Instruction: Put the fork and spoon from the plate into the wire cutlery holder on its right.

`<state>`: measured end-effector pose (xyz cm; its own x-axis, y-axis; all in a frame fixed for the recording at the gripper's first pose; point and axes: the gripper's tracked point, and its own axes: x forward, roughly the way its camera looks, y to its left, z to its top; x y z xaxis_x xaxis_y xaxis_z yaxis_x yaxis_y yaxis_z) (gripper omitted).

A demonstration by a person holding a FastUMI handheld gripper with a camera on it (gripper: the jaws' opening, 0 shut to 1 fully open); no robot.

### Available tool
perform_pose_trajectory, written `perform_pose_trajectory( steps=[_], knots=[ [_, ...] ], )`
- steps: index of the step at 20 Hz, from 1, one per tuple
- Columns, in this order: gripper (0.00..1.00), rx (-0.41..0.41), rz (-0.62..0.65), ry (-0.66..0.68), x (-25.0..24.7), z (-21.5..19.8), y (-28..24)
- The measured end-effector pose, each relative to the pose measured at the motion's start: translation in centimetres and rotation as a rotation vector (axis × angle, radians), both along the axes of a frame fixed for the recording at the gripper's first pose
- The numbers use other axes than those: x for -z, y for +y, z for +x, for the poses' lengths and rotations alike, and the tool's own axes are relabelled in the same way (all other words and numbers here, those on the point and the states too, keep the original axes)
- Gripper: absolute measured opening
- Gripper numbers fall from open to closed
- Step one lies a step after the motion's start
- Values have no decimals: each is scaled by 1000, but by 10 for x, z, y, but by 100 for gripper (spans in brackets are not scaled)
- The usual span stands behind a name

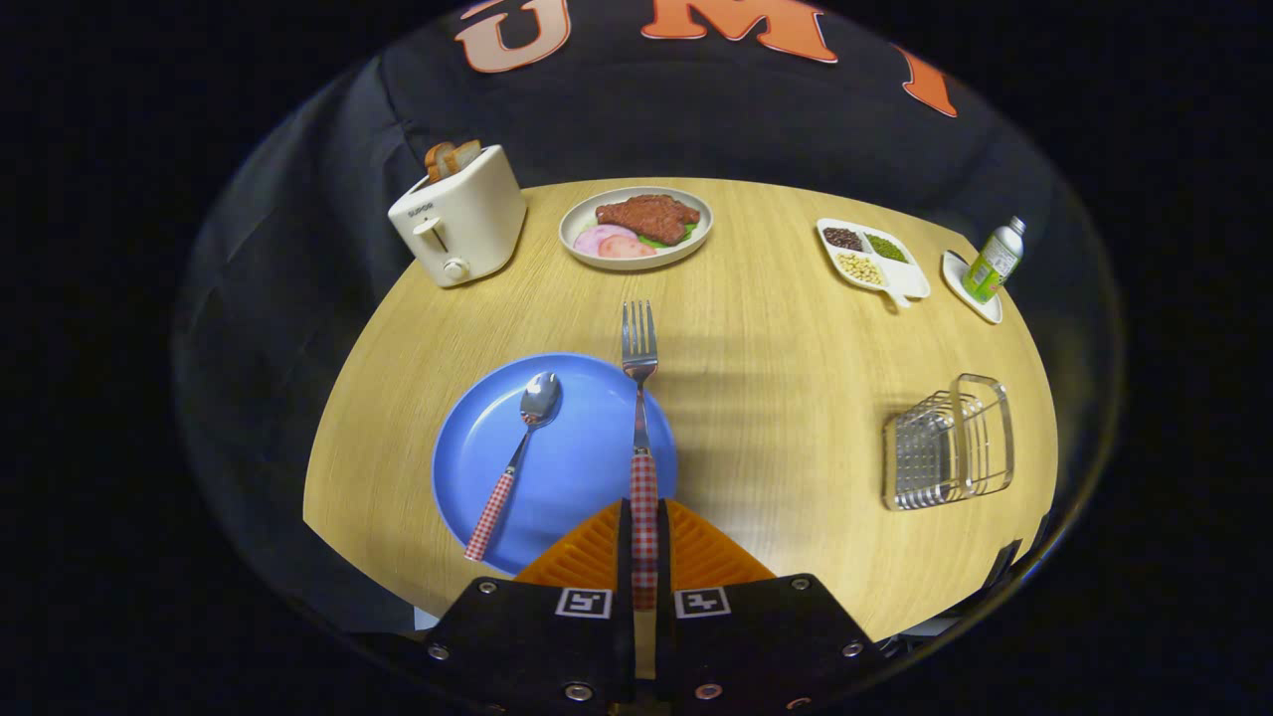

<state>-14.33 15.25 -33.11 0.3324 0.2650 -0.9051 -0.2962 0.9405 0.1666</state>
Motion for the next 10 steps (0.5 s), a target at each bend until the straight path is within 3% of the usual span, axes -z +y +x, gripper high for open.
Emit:
perform_pose_trajectory(
  steps=[5, 10],
  knots=[
    [9, 49, -5, -66, -37, 23, -64],
    [9, 47, -122, -94, -61, 36, -142]
  ],
)
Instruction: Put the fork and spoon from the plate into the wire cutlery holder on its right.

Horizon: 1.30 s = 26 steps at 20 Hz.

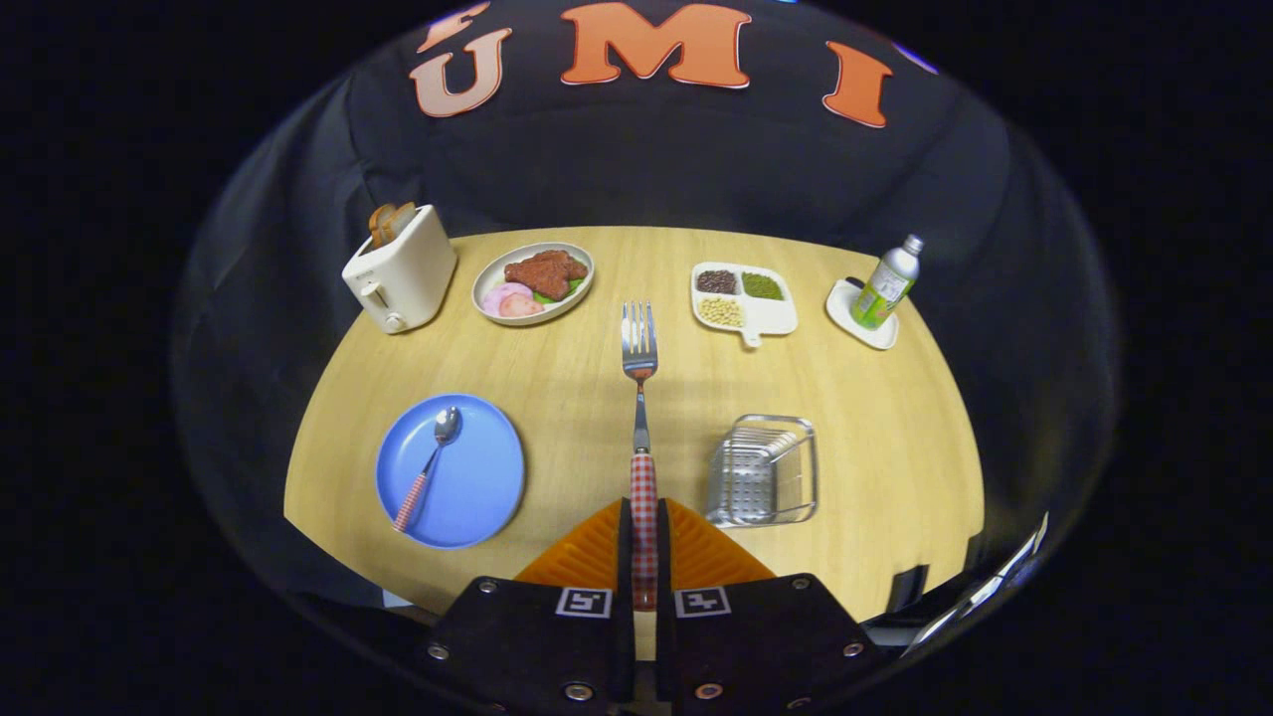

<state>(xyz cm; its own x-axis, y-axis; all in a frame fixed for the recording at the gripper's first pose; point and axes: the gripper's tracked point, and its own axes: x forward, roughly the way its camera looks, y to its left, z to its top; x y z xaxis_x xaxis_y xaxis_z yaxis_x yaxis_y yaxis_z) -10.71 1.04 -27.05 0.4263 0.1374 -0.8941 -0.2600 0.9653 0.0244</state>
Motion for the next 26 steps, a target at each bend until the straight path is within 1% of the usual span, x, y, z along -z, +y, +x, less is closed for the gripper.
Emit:
perform_pose_trajectory(
  steps=[3, 6, 9, 12, 15, 19, 23, 26],
  knots=[
    [9, 6, -45, 41, -6, 0, -36],
    [9, -6, -98, 96, -8, -4, -63],
    [9, -33, -113, 177, -3, -14, -78],
    [9, -74, -159, 251, 4, -22, -95],
    [9, -86, -144, 350, 15, -33, -96],
    [9, -96, -175, 436, 34, -34, -107],
    [10, -124, -156, 526, 47, -32, -102],
    [9, -117, -137, 605, 54, -30, -97]
  ],
)
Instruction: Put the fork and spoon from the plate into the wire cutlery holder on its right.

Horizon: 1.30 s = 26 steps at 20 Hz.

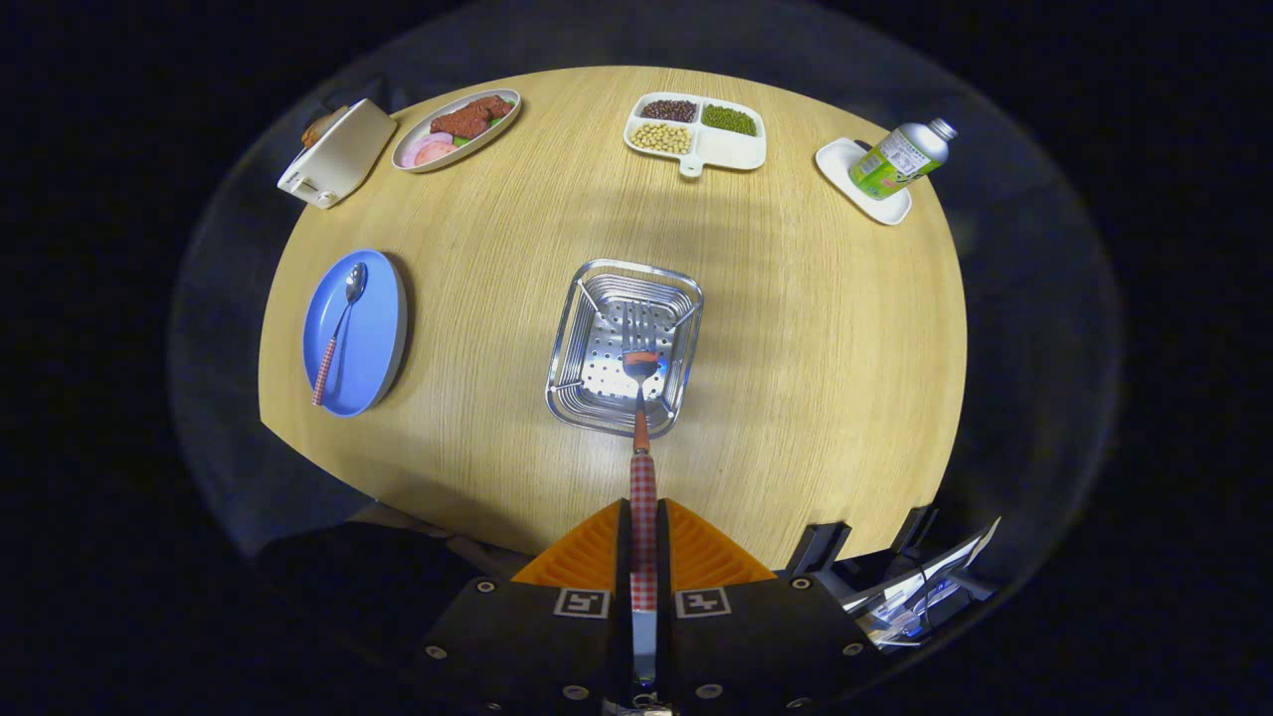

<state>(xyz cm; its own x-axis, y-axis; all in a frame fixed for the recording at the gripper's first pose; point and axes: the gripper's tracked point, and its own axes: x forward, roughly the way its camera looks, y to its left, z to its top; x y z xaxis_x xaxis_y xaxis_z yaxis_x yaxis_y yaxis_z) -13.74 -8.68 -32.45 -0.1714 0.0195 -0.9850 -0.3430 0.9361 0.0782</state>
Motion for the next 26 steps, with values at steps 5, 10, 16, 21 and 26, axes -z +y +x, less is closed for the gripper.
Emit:
perform_pose_trajectory(
  steps=[5, 10, 16, 21, 26],
  knots=[
    [11, -4, -3, 57, 12, 9, -1],
    [14, 60, 8, 21, 9, 32, -1],
    [16, 239, 83, -195, -11, 76, 18],
    [28, 330, 165, -532, -51, 126, 36],
    [65, 388, 181, -824, -98, 162, 34]
  ],
)
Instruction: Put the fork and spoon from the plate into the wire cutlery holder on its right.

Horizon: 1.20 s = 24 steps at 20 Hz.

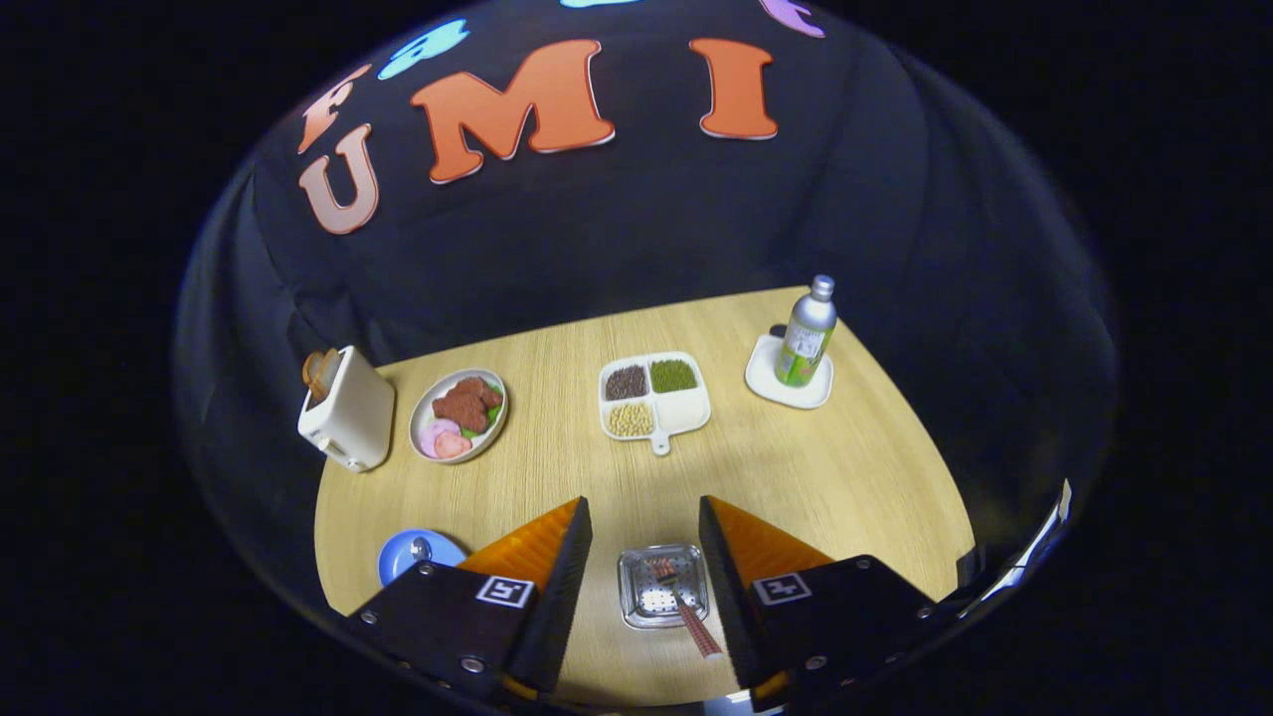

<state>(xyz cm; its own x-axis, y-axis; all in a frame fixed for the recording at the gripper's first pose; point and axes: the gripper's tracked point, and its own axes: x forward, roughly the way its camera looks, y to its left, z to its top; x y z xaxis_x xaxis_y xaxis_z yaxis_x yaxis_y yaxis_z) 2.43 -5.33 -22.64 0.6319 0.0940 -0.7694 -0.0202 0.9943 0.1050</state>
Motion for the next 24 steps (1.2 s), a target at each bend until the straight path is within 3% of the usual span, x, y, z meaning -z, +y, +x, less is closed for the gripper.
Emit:
perform_pose_trajectory(
  steps=[4, 11, 24],
  knots=[
    [89, 37, -43, -234, -44, 20, 2],
    [92, 32, -128, -576, -116, 29, 28],
    [92, -89, -51, -626, -121, 6, 148]
  ],
)
